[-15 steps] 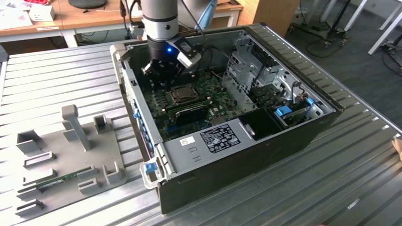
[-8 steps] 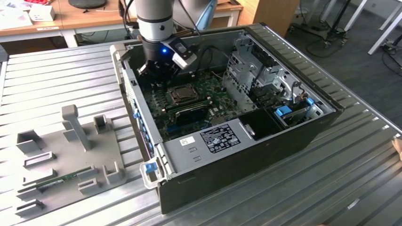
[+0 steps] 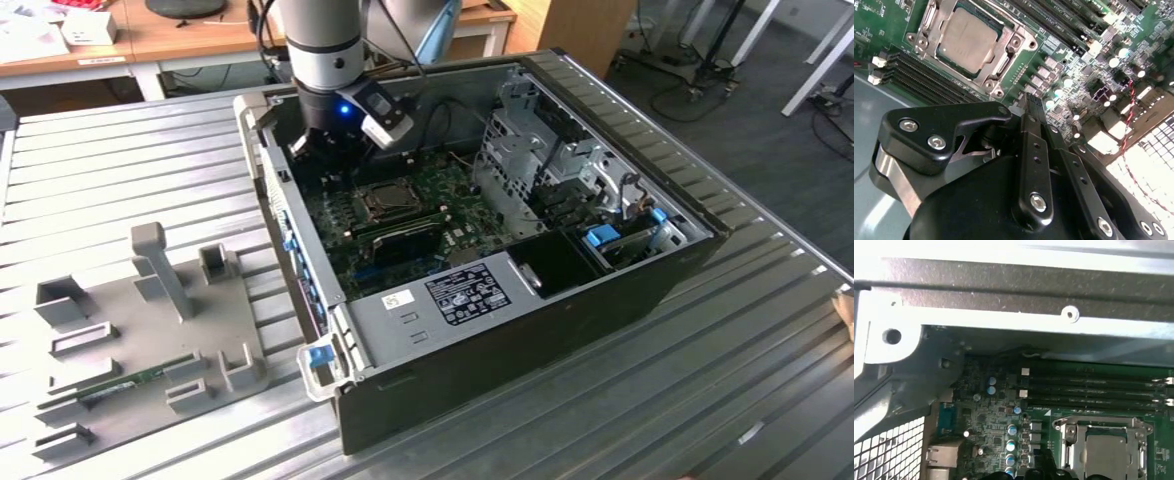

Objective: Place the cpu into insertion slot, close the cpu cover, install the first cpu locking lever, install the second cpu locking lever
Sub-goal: 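Install the first cpu locking lever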

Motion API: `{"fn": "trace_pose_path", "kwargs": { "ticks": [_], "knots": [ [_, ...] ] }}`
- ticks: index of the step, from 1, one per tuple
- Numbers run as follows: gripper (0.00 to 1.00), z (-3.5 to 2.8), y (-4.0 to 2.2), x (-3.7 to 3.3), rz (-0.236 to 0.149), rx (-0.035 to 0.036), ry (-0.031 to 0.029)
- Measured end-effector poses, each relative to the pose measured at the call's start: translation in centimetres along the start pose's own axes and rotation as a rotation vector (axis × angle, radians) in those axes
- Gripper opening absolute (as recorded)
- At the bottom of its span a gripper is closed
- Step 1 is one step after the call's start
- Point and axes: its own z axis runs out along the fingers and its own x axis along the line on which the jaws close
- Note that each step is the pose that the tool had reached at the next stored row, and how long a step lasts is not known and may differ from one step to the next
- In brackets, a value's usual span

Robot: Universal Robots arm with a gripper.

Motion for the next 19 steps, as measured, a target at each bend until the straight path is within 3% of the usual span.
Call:
{"fn": "trace_pose_path", "kwargs": {
  "ticks": [5,12,19],
  "knots": [
    [0.10,-0.27,0.01,-0.02,0.000,-0.0026,-0.0003],
    [0.10,-1.25,0.06,-0.12,0.000,-0.0034,-0.0002],
    [0.10,-1.31,0.07,-0.07,0.000,-0.0063,-0.0005]
  ]
}}
